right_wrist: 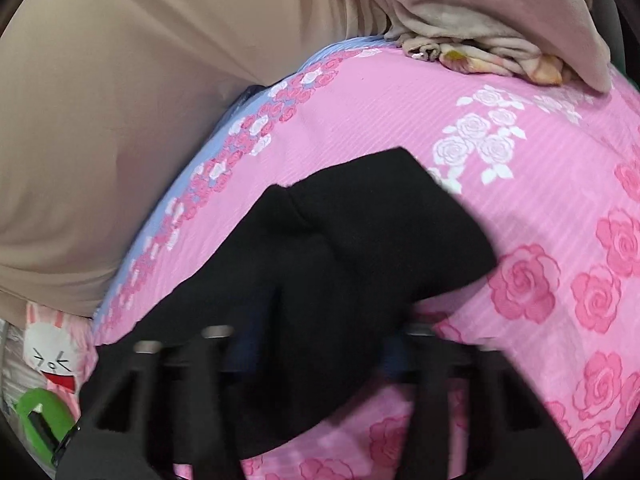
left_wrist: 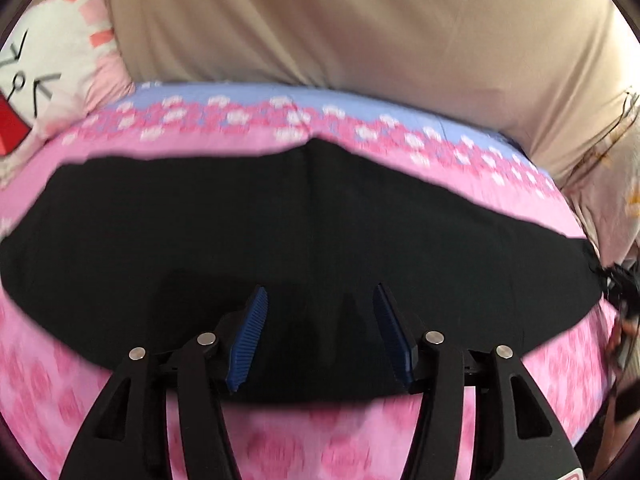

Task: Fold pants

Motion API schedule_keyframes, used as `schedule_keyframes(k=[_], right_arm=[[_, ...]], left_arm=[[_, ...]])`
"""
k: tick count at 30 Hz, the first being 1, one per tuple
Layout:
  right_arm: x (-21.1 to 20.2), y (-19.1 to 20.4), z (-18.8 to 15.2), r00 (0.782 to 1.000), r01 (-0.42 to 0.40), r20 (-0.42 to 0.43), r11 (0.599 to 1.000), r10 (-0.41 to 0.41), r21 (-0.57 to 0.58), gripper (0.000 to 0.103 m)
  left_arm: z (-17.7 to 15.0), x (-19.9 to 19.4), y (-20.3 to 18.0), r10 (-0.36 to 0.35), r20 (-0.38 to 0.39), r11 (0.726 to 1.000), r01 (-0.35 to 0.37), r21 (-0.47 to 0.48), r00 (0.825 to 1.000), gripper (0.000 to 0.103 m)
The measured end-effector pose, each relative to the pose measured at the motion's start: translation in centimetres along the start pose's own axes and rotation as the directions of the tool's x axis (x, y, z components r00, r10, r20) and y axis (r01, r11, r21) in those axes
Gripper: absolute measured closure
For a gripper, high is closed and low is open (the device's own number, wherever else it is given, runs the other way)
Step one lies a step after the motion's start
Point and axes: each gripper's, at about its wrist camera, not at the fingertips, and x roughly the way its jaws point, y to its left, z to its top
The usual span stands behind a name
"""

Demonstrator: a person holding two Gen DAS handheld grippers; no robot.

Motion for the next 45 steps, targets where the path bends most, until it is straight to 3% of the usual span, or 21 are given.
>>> schedule_keyframes(k=[2, 4, 7, 9, 11, 15, 17, 20, 24, 27, 31, 36, 39, 41, 43, 45], right_arm=[[-2.3, 3.5, 0.4, 0.998, -0.024, 0.061, 0.998, 0.028, -0.064, 0.081], [-5.7, 8.8, 0.3, 0.986, -0.095, 0.121, 0.981, 0.116, -0.169, 0.081], [-9.4, 18.6, -1.7, 0.957, -0.203, 0.119, 0.905, 0.264, -0.374, 0.081], [-9.5, 23.5, -3.7, 0.946, -0.255, 0.061, 0.847, 0.319, -0.466, 0.081], [-7.1, 28.8, -7.4, 0.934, -0.326, -0.056, 0.774, 0.354, -0.543, 0.081], [1.5, 34.1, -15.3, 0.921, -0.386, -0.284, 0.703, 0.265, -0.597, 0.081], [5.8, 34.6, -19.4, 0.926, -0.351, -0.344, 0.689, 0.155, -0.634, 0.081], [6.4, 33.4, -21.0, 0.933, -0.319, -0.343, 0.698, 0.112, -0.641, 0.077], [1.7, 30.3, -19.2, 0.964, -0.256, -0.222, 0.713, 0.144, -0.653, 0.038], [-0.2, 30.1, -19.0, 0.991, -0.136, -0.112, 0.661, 0.079, -0.738, 0.025], [0.6, 30.5, -19.7, 0.999, -0.051, -0.047, 0.581, 0.022, -0.813, 0.023], [4.6, 30.5, -20.7, 0.997, -0.042, -0.070, 0.549, -0.029, -0.835, 0.018], [7.0, 30.0, -20.8, 0.994, -0.059, -0.100, 0.560, -0.043, -0.827, 0.017], [7.4, 30.0, -20.6, 0.995, -0.065, -0.098, 0.567, -0.028, -0.821, 0.036], [7.2, 29.8, -19.2, 0.990, -0.118, -0.141, 0.627, 0.012, -0.770, 0.080], [6.3, 28.8, -16.6, 0.979, -0.193, -0.183, 0.713, 0.092, -0.674, 0.088]], left_arm=[[-1.3, -0.2, 0.2, 0.015, 0.007, 1.000, -0.016, 0.011, 1.000, 0.049], [-2.2, -0.8, 0.1, 0.038, 0.039, 0.999, -0.039, 0.024, 0.999, 0.046], [-3.0, -1.4, 0.0, 0.042, 0.085, 0.999, -0.045, 0.024, 0.996, 0.037], [-3.1, -1.8, 0.1, 0.050, 0.107, 0.999, -0.052, 0.017, 0.993, 0.030], [-3.2, -2.0, 0.6, 0.045, 0.123, 0.999, -0.044, -0.006, 0.991, 0.029], [-3.3, -2.6, 1.8, 0.017, 0.141, 0.998, -0.009, -0.062, 0.990, 0.029], [-3.3, -2.8, 2.2, 0.013, 0.147, 0.997, -0.001, -0.081, 0.989, 0.029], [-3.5, -2.9, 2.2, 0.012, 0.150, 0.997, 0.001, -0.084, 0.989, 0.029], [-3.5, -2.9, 2.1, -0.005, 0.155, 0.997, 0.016, -0.071, 0.988, 0.028], [-3.6, -3.1, 1.9, -0.016, 0.168, 0.998, 0.027, -0.063, 0.986, 0.027], [-3.7, -3.2, 1.8, 0.008, 0.173, 0.998, 0.004, -0.068, 0.985, 0.025], [-3.9, -3.2, 1.7, 0.027, 0.168, 0.998, -0.016, -0.069, 0.985, 0.023], [-3.8, -3.0, 1.6, 0.029, 0.163, 0.998, -0.019, -0.063, 0.986, 0.021], [-3.8, -2.9, 1.6, 0.033, 0.158, 0.998, -0.022, -0.065, 0.987, 0.021], [-3.8, -2.8, 1.6, 0.036, 0.154, 0.997, -0.026, -0.068, 0.987, 0.021], [-3.8, -2.7, 1.7, 0.040, 0.149, 0.997, -0.029, -0.071, 0.988, 0.021]])
